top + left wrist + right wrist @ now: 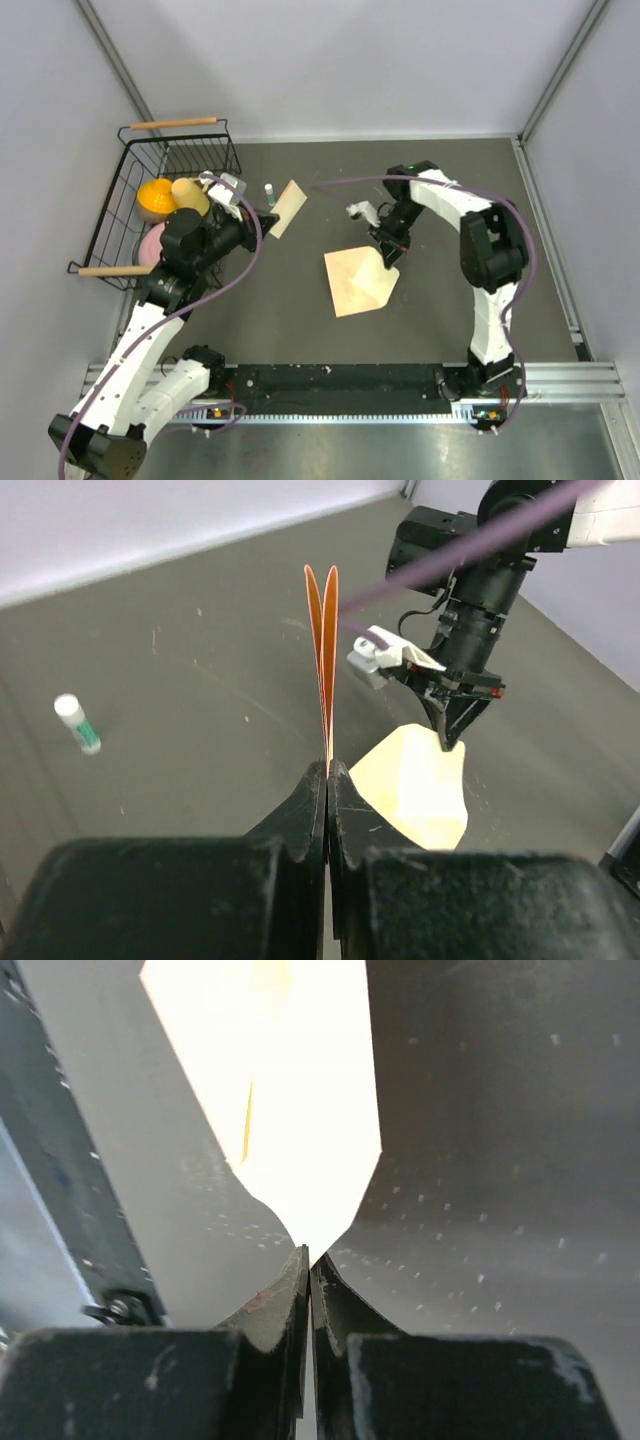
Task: Place the letter into the envelope and seal it
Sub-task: Adjust the envelope at the center of the board.
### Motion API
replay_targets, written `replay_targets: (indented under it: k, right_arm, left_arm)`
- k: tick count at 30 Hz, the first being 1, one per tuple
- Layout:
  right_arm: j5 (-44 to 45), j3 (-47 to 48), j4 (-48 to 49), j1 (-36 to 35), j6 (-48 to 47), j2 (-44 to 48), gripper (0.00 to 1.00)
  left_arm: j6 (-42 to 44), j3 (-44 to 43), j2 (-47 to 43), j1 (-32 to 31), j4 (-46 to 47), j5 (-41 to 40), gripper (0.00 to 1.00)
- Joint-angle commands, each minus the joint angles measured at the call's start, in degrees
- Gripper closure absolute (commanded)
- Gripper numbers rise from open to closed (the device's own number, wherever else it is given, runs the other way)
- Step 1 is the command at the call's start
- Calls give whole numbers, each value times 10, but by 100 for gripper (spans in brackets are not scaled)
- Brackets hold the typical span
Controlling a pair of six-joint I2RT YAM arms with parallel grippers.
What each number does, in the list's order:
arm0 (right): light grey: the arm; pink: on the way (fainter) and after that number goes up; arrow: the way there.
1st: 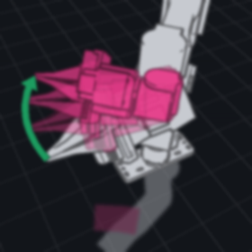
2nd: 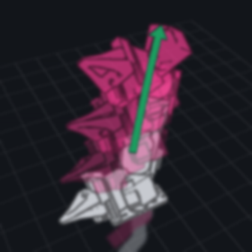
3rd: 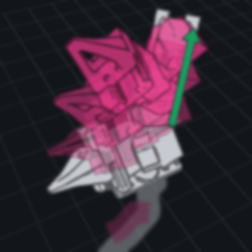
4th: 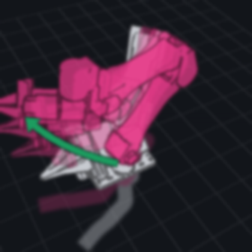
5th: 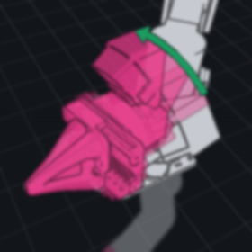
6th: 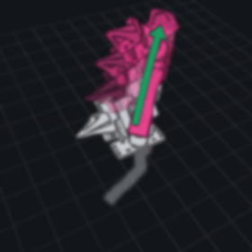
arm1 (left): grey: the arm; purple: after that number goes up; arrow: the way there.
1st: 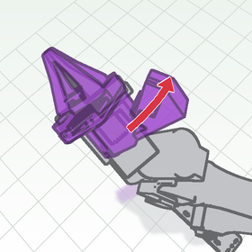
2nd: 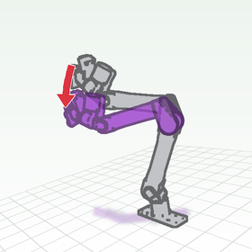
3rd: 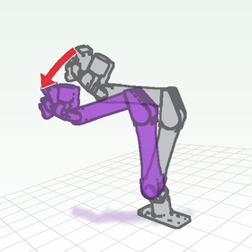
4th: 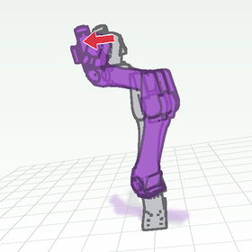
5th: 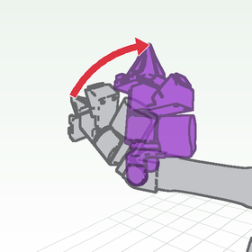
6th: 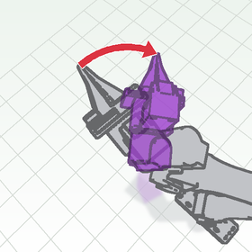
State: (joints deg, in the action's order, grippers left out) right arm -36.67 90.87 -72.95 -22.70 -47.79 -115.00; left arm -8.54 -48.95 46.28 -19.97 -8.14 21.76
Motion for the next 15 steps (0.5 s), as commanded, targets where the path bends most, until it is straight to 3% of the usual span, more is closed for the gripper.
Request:
replay_targets:
  k: [1,4,7,8,9,11,15]
  right_arm:
    - [115,77,-186,-81,-107,-50,100]
    - [142,141,-171,-101,-101,-78,100]
    - [132,224,-170,-100,-67,-103,57]
    - [123,235,-169,-97,-44,-95,24]
    - [94,235,-165,-96,-33,-85,11]
    - [65,212,-143,-80,25,-59,1]
    - [-50,92,-37,-22,150,23,1]
  left_arm:
    - [-75,17,-19,30,-32,17,100]
    - [-101,31,-31,43,-38,21,100]
    - [-109,36,-41,48,-50,27,100]
    - [-109,37,-44,48,-50,27,100]
    - [-108,37,-44,48,-49,28,100]
    - [-105,38,-47,50,-44,22,100]
    - [-94,38,-50,52,-7,21,100]
